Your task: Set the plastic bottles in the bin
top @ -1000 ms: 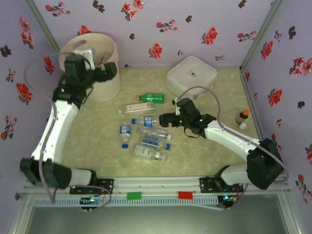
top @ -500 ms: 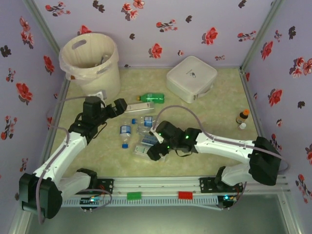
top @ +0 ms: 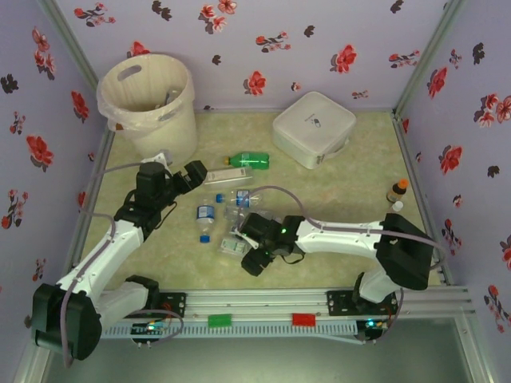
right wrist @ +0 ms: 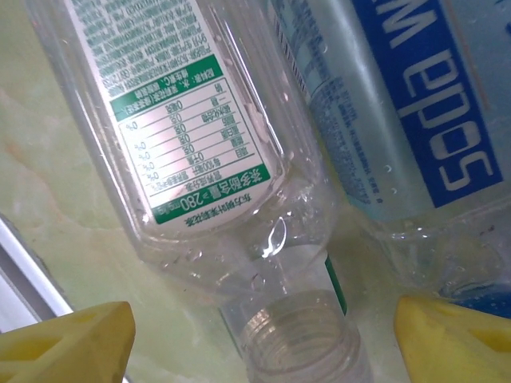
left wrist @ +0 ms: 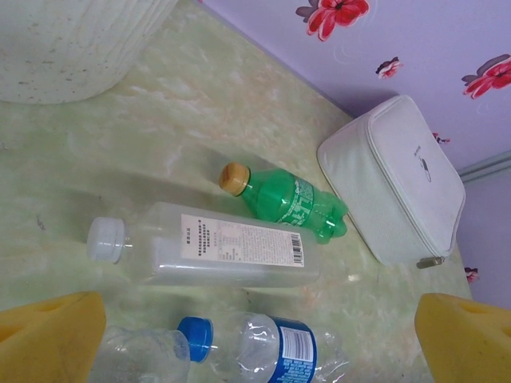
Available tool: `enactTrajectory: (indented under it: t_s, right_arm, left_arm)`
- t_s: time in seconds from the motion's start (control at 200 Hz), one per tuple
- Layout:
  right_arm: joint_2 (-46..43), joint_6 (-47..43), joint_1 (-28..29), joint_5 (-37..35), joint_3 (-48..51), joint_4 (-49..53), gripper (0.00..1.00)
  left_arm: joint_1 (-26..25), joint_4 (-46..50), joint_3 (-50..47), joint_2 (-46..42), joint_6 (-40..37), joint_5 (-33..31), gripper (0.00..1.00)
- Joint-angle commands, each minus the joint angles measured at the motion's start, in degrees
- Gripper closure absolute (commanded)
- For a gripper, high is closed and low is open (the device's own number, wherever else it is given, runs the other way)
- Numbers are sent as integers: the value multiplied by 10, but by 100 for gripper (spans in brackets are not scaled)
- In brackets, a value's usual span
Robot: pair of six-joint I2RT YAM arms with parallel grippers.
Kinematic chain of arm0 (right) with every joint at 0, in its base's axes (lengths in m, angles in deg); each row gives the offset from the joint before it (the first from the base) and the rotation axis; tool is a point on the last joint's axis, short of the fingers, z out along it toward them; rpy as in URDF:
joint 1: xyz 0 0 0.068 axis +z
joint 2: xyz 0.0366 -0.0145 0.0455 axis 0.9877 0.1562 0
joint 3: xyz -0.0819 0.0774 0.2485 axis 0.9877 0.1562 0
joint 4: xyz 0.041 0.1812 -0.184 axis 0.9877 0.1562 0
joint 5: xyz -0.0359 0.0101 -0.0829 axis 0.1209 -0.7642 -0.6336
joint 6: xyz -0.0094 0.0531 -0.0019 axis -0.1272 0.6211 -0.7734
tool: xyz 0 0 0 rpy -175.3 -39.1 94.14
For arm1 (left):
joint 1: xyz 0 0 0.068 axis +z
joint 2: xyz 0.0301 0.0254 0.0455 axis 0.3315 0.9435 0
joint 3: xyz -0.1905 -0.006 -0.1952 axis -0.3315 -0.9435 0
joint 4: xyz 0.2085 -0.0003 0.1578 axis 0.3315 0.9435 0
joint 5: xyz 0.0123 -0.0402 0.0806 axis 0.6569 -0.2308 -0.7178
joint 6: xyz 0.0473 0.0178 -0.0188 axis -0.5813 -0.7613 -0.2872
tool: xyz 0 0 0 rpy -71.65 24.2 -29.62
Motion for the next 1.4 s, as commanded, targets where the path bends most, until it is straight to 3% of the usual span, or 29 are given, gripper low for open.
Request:
enactTrajectory:
  t_s: [0.0, 0.17, 0.49, 0.705, 0.89, 1.01, 1.125, 1.395]
  right_arm:
    - [22, -31, 6, -17, -16, 11, 17]
    - [52, -45, 15, -24, -26, 18, 26]
    - [68, -52, 19, -7, -29, 17, 51]
    - [29, -68, 19, 3, -18, -5, 62]
    - [-41, -57, -2, 11, 5, -60, 67]
    - [-94, -23, -45, 44, 21, -114, 67]
    - [-127, 8, -88, 28, 29, -167, 67]
    - [-86, -2, -136, -26, -19, -236, 67]
  left_arm:
    - [-1, -20, -9, -9, 7, -12, 0]
    - [1, -18, -4, -3, 1, -12, 0]
    - [9, -7, 9, 3, -10, -14, 0]
    - [23, 25, 41, 11, -18, -15, 0]
    - [24, 3, 41, 1, 5, -4, 0]
    - [20, -23, 34, -11, 38, 16, 0]
    - [5, -54, 33, -17, 64, 29, 0]
    - [-63, -192, 5, 16, 120, 30, 0]
